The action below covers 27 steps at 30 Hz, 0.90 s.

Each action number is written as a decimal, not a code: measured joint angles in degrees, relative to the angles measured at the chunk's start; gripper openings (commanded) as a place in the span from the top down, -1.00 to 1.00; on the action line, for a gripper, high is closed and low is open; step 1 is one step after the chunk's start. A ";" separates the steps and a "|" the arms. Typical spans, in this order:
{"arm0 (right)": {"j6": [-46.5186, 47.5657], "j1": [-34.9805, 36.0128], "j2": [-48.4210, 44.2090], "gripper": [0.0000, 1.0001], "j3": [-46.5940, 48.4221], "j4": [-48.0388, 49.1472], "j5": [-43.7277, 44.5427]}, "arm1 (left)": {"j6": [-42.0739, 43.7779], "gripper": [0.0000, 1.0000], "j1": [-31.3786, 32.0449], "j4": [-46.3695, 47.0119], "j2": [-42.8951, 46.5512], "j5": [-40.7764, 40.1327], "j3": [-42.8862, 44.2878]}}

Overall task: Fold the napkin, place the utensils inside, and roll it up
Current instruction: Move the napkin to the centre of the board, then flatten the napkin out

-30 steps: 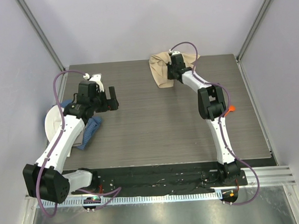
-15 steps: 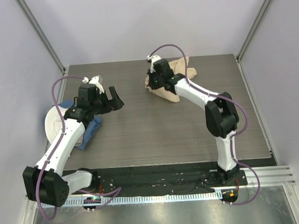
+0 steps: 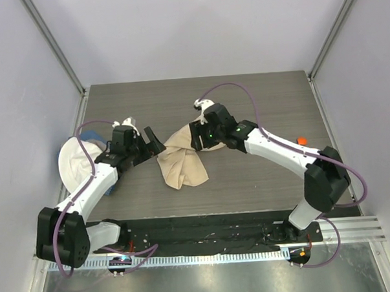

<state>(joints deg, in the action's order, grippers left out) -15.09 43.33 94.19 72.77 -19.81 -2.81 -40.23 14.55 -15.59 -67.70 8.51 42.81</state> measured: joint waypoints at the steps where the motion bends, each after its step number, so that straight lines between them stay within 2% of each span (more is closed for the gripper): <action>1: -0.59 -0.44 -1.57 -0.31 -0.39 -0.55 1.44 | 0.04 -0.84 0.13 0.02 -0.42 -0.52 -0.09; 5: -4.13 -0.79 -4.98 -0.23 -2.51 -1.25 4.07 | 0.44 -0.83 1.22 0.28 -1.70 -3.56 -0.46; 13: -11.04 -0.04 -3.56 -0.13 -11.80 -4.24 3.74 | 2.82 -0.77 5.46 1.33 -9.14 -8.13 0.42; 21: -14.64 2.08 -1.68 -0.12 -13.25 -4.76 2.29 | 4.74 -0.61 7.56 1.70 -17.31 -10.43 4.59; 27: -15.32 3.13 2.23 -0.11 -13.22 -4.31 2.03 | 5.73 -0.48 8.37 2.08 -19.93 -11.19 6.38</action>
<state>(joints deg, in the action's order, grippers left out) -30.41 46.46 96.42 59.55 -24.12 -0.78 -34.50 22.92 -13.52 -87.64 -2.68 49.19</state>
